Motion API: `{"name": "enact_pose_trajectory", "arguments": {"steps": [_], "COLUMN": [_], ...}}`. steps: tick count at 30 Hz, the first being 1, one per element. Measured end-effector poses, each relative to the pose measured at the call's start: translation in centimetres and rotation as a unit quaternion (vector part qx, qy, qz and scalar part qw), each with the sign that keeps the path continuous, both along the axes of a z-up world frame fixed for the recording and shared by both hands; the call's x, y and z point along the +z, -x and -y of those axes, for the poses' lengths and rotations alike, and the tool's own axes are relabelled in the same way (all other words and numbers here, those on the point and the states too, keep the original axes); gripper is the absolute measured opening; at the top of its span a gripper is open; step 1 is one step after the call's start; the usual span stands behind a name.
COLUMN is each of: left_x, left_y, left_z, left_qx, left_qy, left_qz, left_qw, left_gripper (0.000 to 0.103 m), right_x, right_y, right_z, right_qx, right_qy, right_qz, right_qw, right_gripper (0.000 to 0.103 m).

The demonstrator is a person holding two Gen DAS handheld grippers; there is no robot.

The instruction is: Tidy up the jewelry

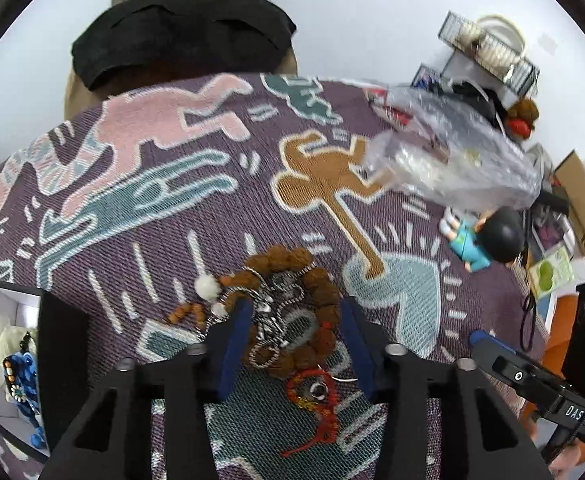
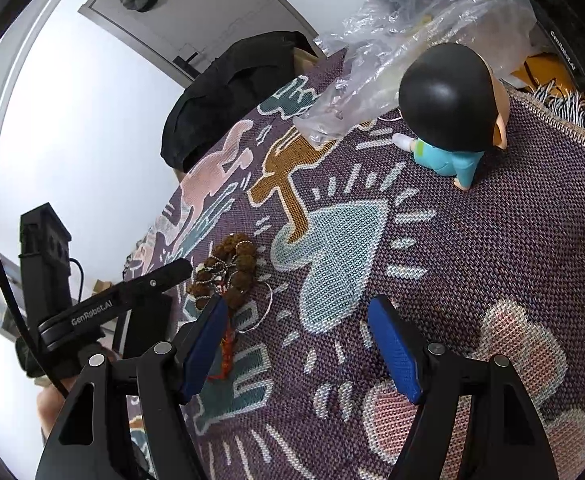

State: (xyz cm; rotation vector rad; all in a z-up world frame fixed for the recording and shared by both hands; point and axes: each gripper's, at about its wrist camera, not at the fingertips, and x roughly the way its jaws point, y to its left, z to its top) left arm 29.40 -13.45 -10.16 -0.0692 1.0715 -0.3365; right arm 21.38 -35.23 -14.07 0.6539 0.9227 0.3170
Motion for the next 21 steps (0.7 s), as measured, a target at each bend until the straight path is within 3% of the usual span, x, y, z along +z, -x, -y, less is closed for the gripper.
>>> {"name": "enact_pose_trajectory", "arguments": {"steps": [7, 15, 21], "left_x": [-2.3, -3.1, -3.4], "left_y": [-1.0, -1.6, -1.9], "left_z": [1.4, 1.2, 1.6], "left_qx": [0.004, 0.03, 0.034], "left_qy": [-0.035, -0.077, -0.084], "left_qz": [-0.037, -0.037, -0.029], "left_qw": [0.9987, 0.9959, 0.9955], "left_gripper": [0.037, 0.037, 0.036], "right_x": [-0.1, -0.5, -0.6], "right_y": [0.1, 0.1, 0.2], "right_z": [0.6, 1.2, 1.1], "right_qx": [-0.005, -0.009, -0.007], "right_qy": [-0.002, -0.007, -0.008], "right_qz": [0.002, -0.001, -0.001], "right_qw": [1.0, 1.0, 1.0], "right_gripper": [0.074, 0.074, 0.074]}}
